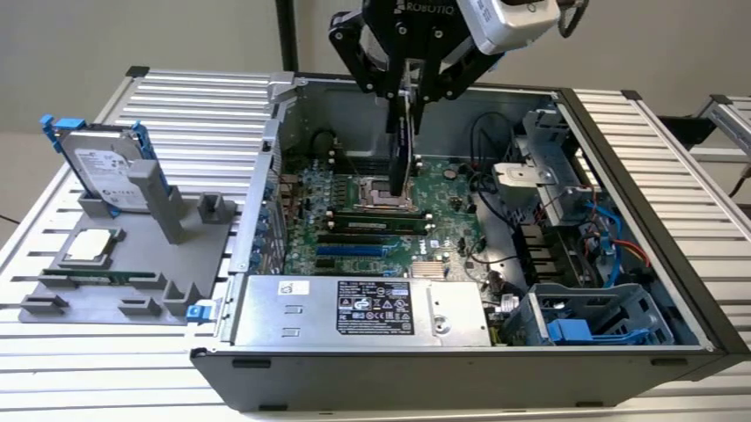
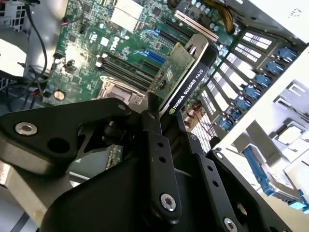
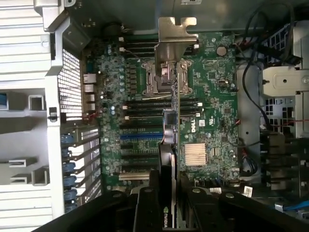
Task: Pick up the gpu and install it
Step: 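Pick up the gpu and move the gpu toward the slot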
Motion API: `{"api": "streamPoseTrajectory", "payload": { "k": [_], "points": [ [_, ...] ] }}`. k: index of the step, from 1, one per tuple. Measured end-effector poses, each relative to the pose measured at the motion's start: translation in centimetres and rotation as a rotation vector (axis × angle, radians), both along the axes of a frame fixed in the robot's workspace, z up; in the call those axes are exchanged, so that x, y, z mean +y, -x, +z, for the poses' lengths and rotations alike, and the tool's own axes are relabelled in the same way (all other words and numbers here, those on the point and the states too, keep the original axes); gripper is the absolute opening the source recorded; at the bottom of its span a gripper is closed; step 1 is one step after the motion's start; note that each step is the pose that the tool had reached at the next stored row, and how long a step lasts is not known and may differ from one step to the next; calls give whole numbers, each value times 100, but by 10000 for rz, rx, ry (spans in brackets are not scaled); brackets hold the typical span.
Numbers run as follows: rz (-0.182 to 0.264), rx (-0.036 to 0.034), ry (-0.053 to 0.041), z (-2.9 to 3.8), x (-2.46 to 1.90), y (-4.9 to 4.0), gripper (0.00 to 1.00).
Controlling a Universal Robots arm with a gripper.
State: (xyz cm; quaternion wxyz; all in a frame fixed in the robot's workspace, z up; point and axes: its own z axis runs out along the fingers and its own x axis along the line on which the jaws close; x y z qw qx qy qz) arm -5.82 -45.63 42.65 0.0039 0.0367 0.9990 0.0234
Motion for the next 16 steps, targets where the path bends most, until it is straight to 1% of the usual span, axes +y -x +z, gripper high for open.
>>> {"api": "streamPoseTrajectory", "payload": {
  "k": [9, 10, 16],
  "points": [
    [1, 14, -1, 0, 0, -298, 0],
    [1, 15, 0, 0, -1, -312, 0],
    [0, 23, 0, 0, 0, -313, 0]
  ]
}}
